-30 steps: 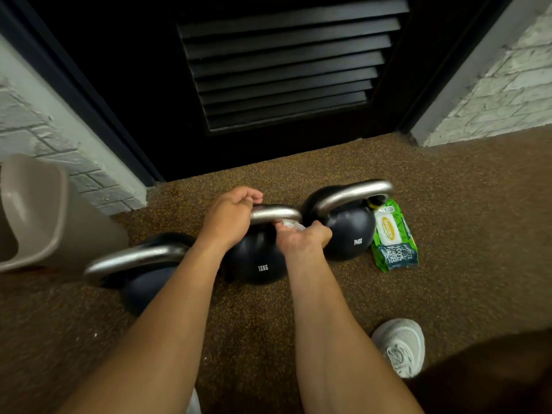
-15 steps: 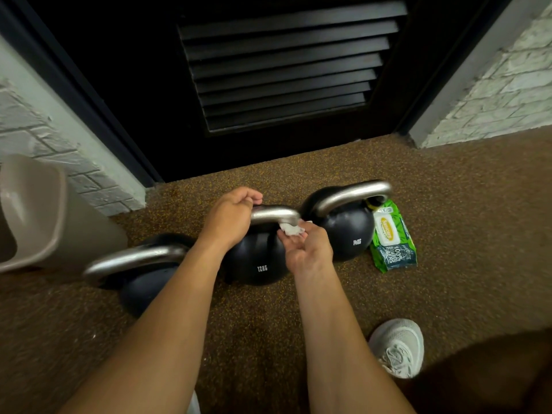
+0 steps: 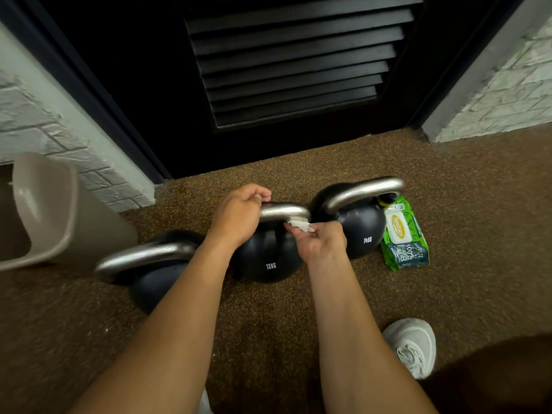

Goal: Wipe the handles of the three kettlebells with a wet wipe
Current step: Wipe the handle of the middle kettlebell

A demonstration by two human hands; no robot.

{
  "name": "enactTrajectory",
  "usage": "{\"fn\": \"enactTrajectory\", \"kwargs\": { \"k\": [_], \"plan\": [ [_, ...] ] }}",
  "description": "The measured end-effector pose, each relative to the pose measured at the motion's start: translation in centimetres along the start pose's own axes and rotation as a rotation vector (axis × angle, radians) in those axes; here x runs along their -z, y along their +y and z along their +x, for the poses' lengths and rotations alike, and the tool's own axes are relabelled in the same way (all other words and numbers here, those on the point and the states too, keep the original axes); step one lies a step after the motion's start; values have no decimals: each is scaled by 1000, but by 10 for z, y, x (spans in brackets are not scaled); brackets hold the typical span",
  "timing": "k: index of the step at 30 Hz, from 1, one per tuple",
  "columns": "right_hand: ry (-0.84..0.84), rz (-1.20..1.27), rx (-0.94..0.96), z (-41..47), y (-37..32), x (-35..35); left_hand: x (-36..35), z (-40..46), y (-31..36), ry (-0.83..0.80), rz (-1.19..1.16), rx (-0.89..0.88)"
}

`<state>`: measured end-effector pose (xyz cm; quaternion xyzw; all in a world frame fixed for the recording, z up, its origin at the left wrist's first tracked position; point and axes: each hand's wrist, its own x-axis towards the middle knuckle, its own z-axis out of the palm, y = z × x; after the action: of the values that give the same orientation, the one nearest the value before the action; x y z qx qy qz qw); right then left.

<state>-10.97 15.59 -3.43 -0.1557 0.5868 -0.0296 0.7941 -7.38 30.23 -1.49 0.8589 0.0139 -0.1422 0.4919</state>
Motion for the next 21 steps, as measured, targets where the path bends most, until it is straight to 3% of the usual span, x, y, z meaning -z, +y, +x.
{"fn": "enactTrajectory", "kwargs": {
  "k": [13, 18, 21],
  "plan": [
    [52, 64, 69, -19, 18, -12, 3, -4, 2, -3, -73, -4],
    [-43, 146, 57, -33, 37, -11, 10, -8, -1, 39, -222, -18],
    [-194, 148, 50, -43, 51, -5, 12, -9, -5, 52, -276, -20]
  ]
}}
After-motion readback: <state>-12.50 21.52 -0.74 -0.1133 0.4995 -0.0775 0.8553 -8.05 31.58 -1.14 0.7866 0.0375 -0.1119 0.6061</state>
